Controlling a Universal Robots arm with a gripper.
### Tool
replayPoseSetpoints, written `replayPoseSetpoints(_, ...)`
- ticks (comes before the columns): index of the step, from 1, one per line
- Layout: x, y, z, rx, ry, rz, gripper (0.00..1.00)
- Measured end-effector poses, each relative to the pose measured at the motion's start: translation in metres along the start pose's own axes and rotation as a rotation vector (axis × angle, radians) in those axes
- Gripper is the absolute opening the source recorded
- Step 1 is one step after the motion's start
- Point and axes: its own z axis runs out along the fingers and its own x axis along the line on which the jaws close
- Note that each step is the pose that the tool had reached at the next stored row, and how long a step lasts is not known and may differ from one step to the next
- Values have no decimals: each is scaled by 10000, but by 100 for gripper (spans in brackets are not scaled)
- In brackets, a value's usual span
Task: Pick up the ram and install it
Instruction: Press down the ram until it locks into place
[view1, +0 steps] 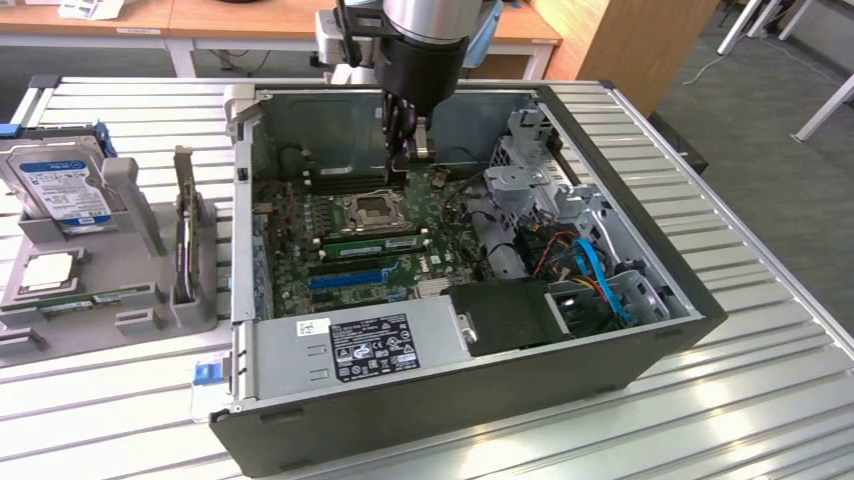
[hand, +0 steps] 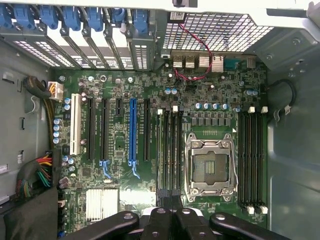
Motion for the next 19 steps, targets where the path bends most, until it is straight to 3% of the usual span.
replayPoseSetpoints(19,0,0,0,0,0,0,10)
